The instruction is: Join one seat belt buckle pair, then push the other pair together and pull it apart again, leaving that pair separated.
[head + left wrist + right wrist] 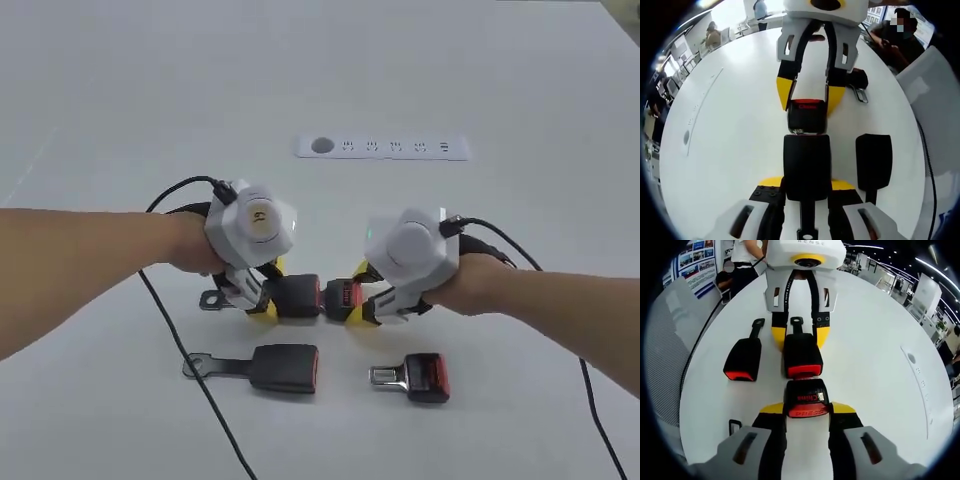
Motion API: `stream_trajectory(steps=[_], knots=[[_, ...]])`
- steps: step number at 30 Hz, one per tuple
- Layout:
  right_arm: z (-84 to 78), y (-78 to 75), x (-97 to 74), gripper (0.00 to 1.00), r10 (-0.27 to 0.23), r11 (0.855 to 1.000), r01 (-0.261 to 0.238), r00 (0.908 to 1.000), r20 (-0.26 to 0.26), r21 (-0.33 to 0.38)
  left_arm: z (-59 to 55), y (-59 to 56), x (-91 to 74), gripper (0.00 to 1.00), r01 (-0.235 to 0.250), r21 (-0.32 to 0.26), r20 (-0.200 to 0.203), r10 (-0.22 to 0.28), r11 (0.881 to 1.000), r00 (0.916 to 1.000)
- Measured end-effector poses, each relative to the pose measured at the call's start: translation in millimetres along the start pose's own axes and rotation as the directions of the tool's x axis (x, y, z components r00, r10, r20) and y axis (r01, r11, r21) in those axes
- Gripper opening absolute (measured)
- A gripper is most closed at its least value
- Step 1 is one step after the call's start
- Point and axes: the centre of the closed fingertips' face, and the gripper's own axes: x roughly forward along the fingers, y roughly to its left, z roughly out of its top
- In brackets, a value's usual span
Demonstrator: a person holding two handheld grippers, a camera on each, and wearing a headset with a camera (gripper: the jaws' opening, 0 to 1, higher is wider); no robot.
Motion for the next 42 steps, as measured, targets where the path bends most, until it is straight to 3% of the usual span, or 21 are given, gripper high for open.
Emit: stream_trajectory(steps=[5,13,24,31,38,42], knots=[[-2.3,-2.7,3.1,0.31,0.000,1.000,0.000,1.0000,-0.004,-0.015,-0.6,0.6,0.3,0.33,0.001,0.008,0.000,-0.001,1.000,1.0000],[-1.8,-3.7,4.5,0.34,-0.003,1.000,0.002,0.9999,-0.013,-0.031,-1.4,1.4,-1.1,0.38,-0.013,0.005,-0.038,0.013,1.000,0.9992],[0.0,-4.2,-7.9,0.40,-0.017,1.000,0.017,0.9997,-0.019,-0.026,0.8,0.5,-18.4,0.38,-0.042,-0.027,-0.018,0.041,0.999,0.9990],[-2.7,-2.4,-23.1,0.44,-0.026,1.000,0.025,0.9991,-0.034,-0.018,-3.1,-5.4,-28.2,0.41,-0.053,-0.047,-0.018,0.052,0.997,0.9985],[-8.3,-0.9,-36.8,0.46,-0.041,0.999,0.041,0.9981,-0.046,-0.014,-8.6,-19.2,-35.1,0.44,-0.049,-0.089,-0.011,0.049,0.995,0.9988],[-9.6,7.7,-47.1,0.47,-0.044,0.999,0.044,0.9977,-0.052,-0.009,-9.6,-26.9,-43.7,0.45,-0.058,-0.110,-0.006,0.057,0.992,0.9983]])
